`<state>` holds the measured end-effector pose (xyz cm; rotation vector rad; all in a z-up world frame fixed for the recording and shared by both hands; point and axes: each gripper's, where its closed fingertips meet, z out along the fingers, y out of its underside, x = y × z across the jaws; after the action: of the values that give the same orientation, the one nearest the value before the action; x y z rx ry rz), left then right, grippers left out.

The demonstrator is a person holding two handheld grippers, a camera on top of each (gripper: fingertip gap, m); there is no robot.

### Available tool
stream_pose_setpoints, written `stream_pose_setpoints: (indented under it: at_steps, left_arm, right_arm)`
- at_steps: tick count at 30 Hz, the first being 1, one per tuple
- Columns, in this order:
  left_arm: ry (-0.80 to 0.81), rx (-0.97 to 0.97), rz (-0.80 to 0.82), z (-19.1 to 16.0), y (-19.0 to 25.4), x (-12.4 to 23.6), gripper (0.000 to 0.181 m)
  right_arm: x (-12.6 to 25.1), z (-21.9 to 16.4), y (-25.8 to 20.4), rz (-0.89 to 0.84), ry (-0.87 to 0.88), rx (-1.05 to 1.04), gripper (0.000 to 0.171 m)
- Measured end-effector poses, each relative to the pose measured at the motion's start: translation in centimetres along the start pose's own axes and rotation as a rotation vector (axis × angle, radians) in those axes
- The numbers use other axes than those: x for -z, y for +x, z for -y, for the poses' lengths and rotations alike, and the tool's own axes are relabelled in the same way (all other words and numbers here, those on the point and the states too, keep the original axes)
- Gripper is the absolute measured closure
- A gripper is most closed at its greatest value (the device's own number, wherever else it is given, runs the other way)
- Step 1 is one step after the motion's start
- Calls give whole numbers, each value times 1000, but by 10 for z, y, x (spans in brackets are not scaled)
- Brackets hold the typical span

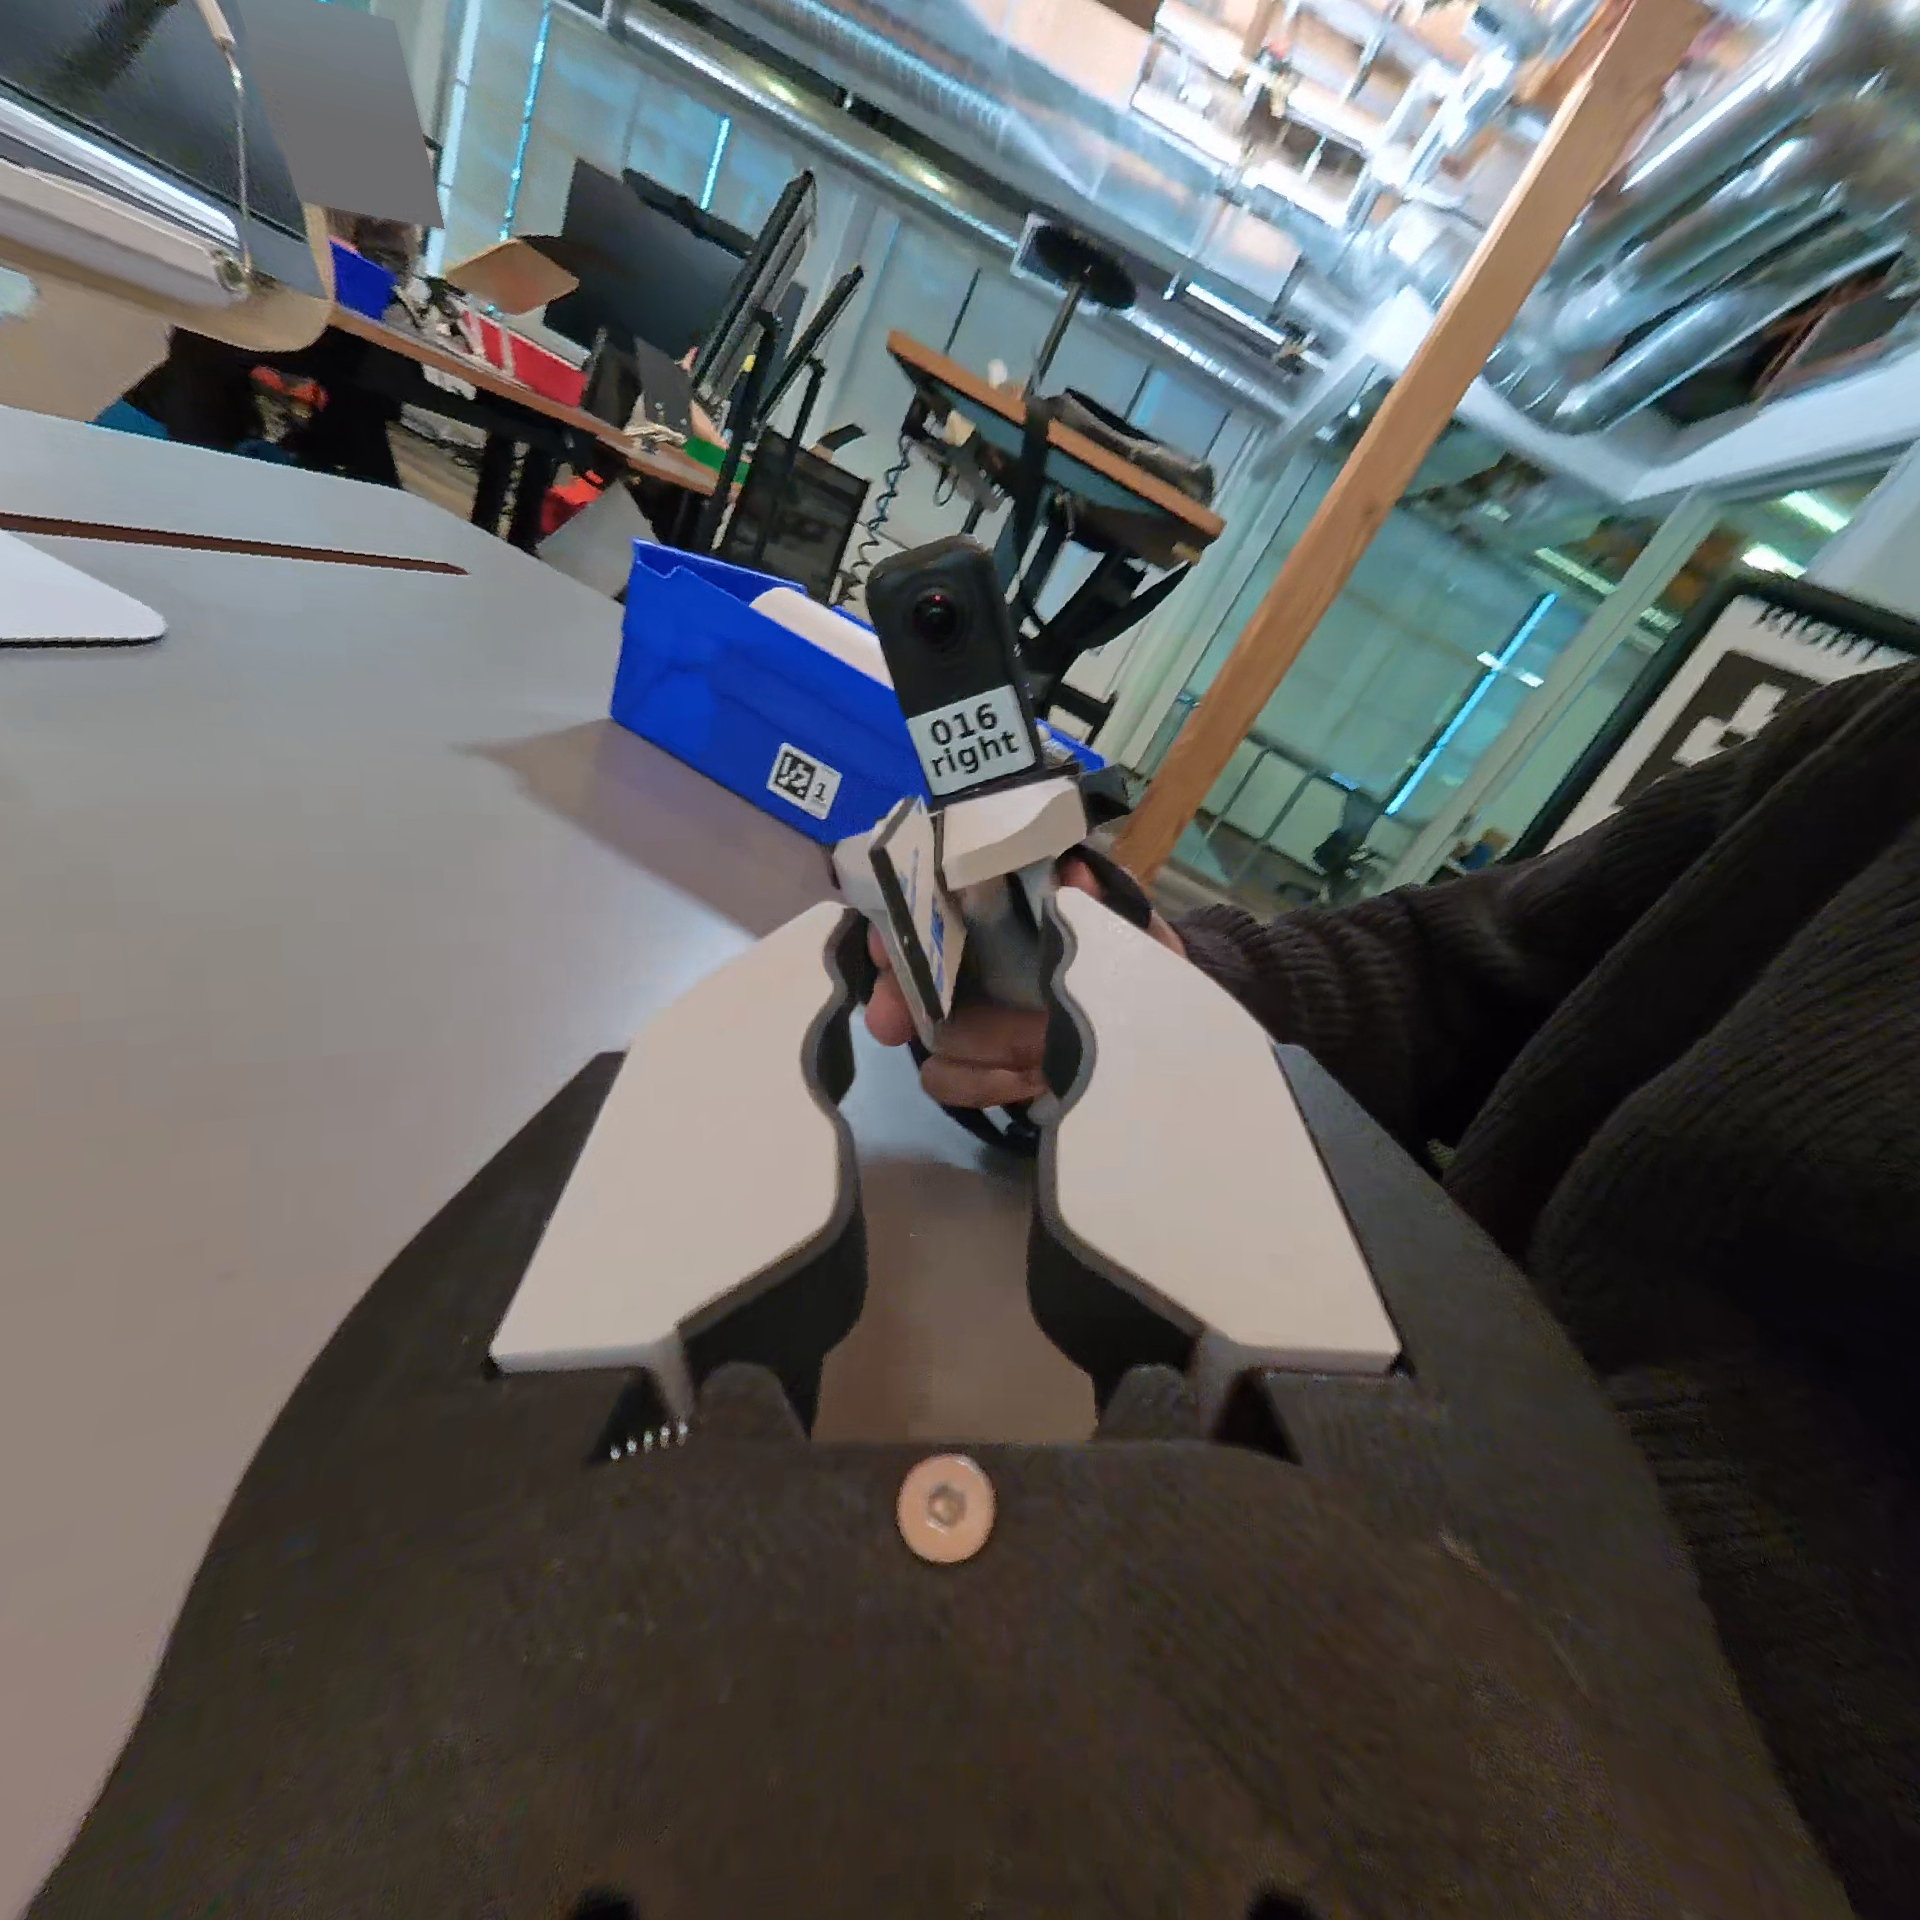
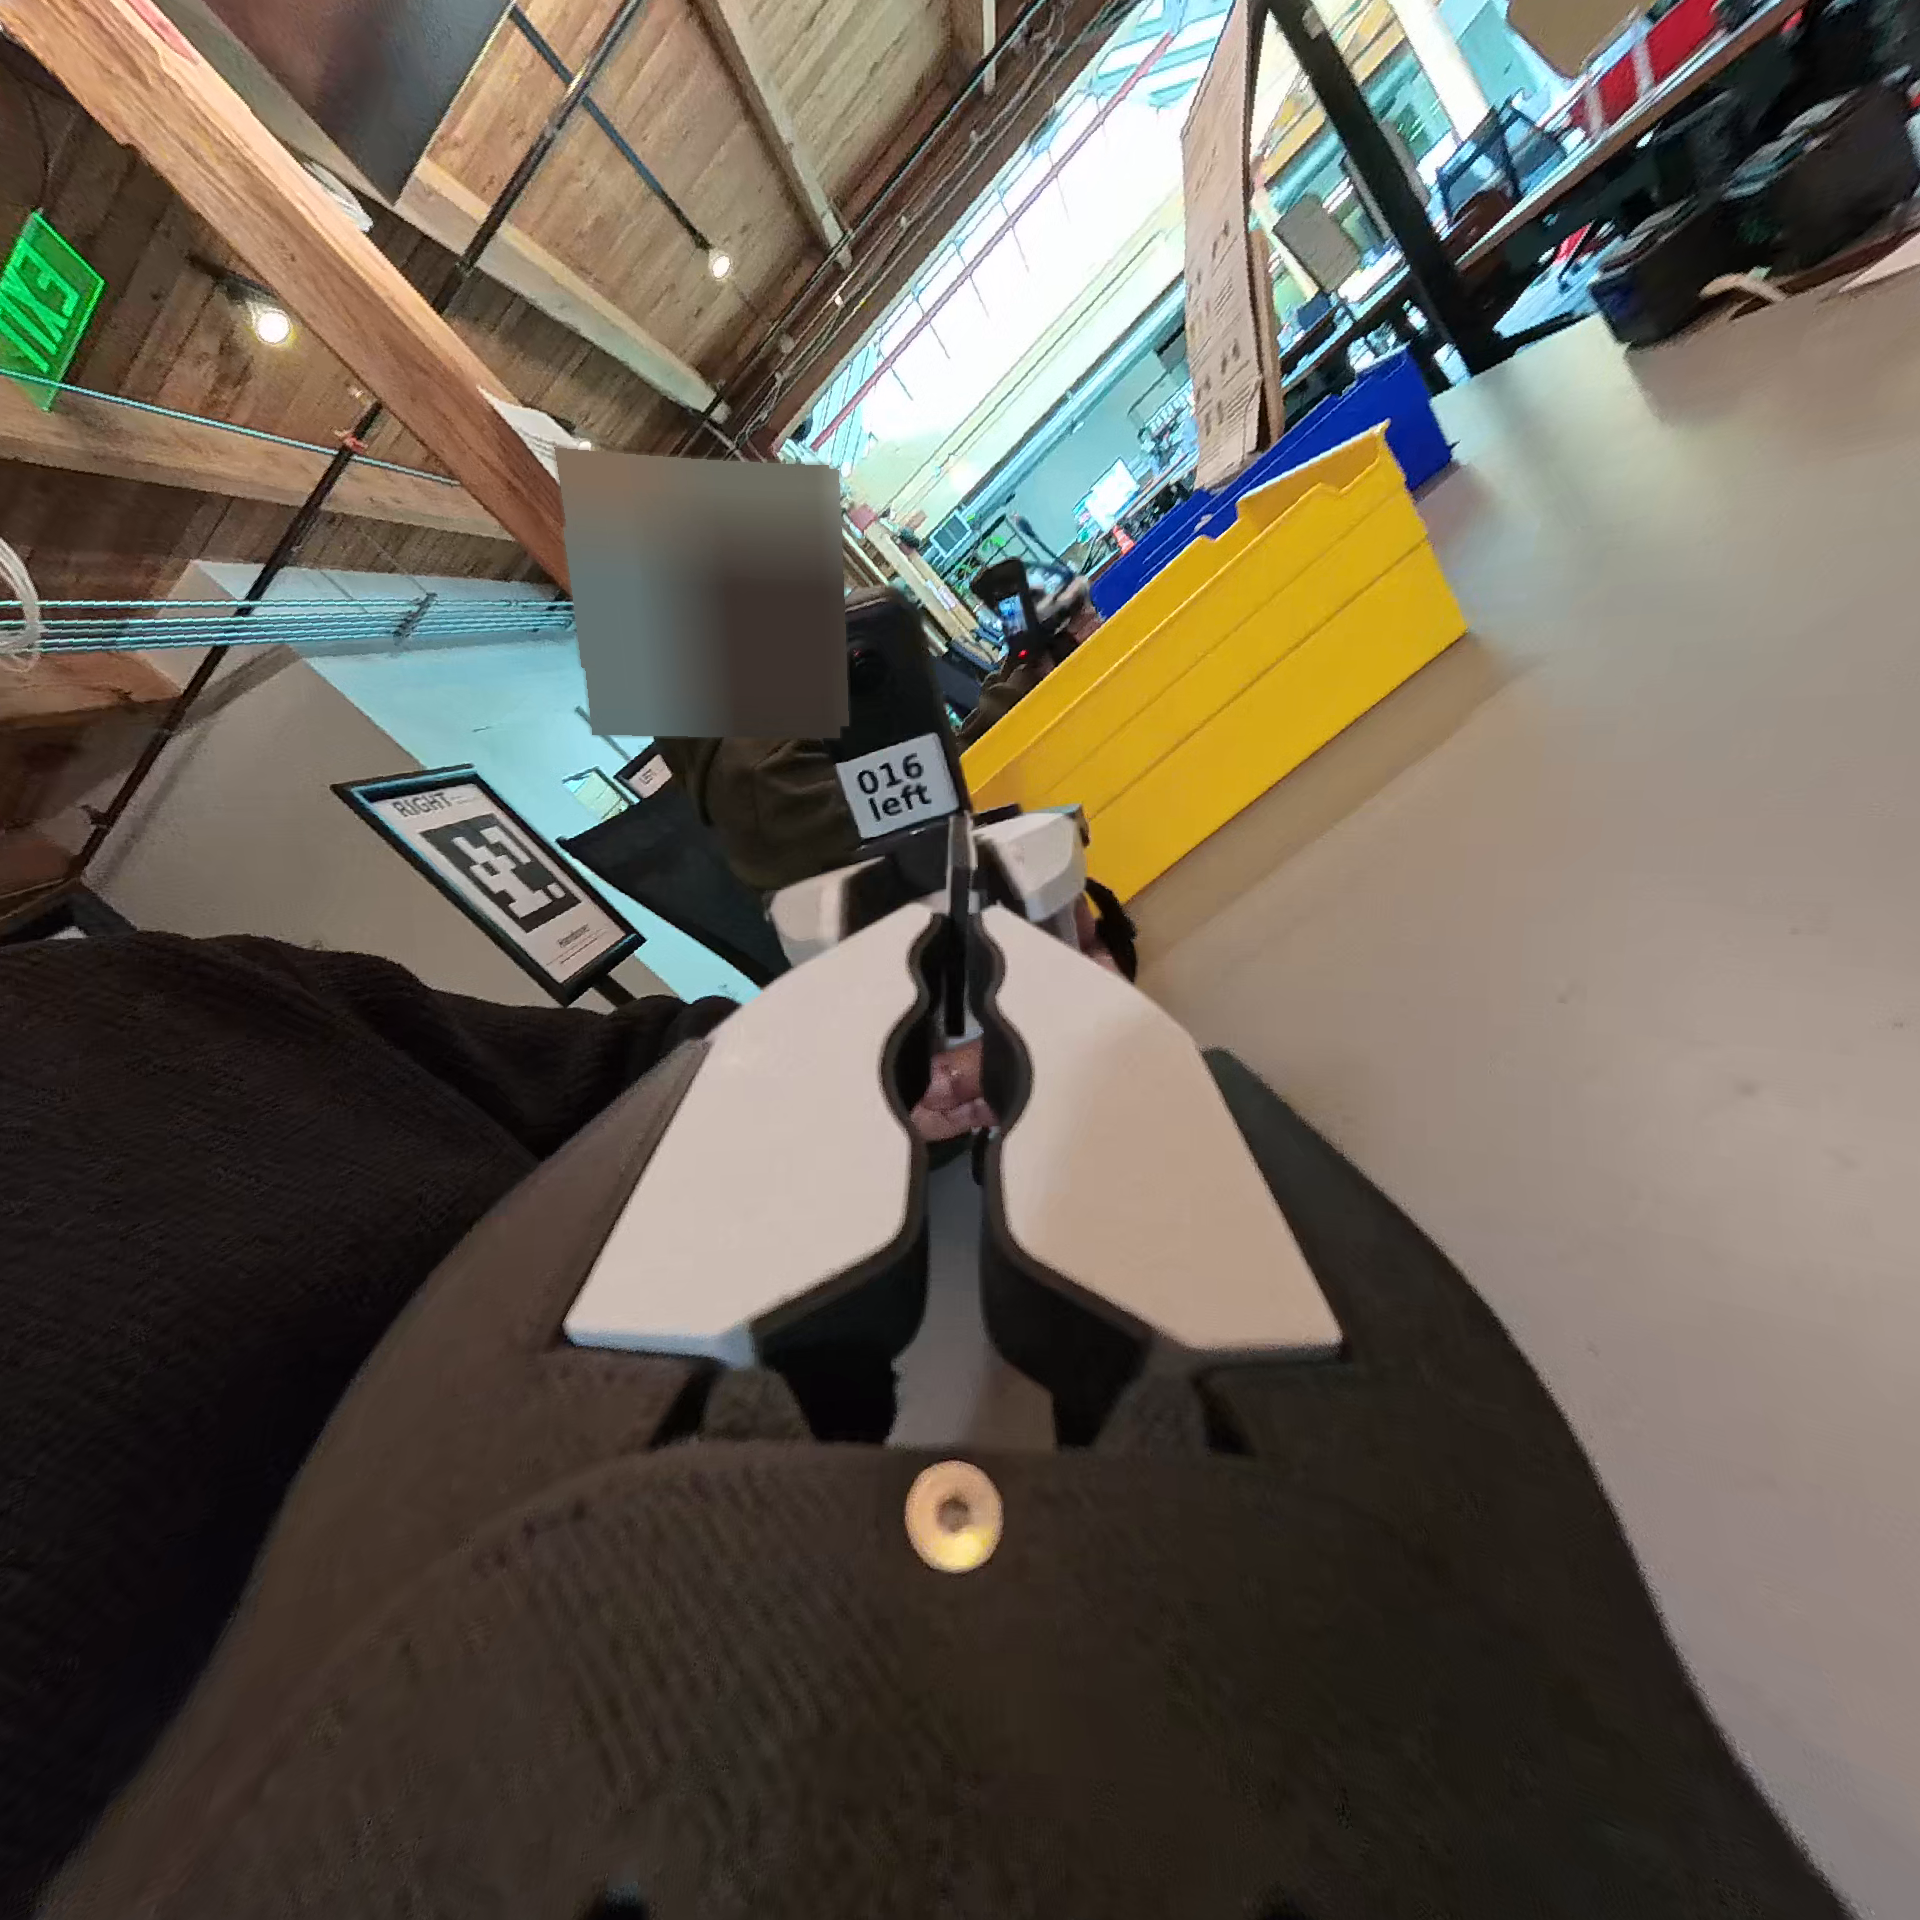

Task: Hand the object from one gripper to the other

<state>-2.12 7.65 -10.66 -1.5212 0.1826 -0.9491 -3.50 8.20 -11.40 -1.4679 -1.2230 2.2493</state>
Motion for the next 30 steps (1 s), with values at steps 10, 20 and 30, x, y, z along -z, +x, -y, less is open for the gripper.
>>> stream_pose_setpoints:
  at_steps: [10,20,30]
  left_arm:
    - [51,153,-25,8,-7,10,177]
    - [368,615,-115,20,-29,23,178]
    - [485,757,-175,19,-14,9,178]
  right_arm:
    - [3,8,10,-78,51,55,132]
    - [-1,10,17,-497,-69,893,99]
    - [-12,6,6,-676,-176,1386,100]
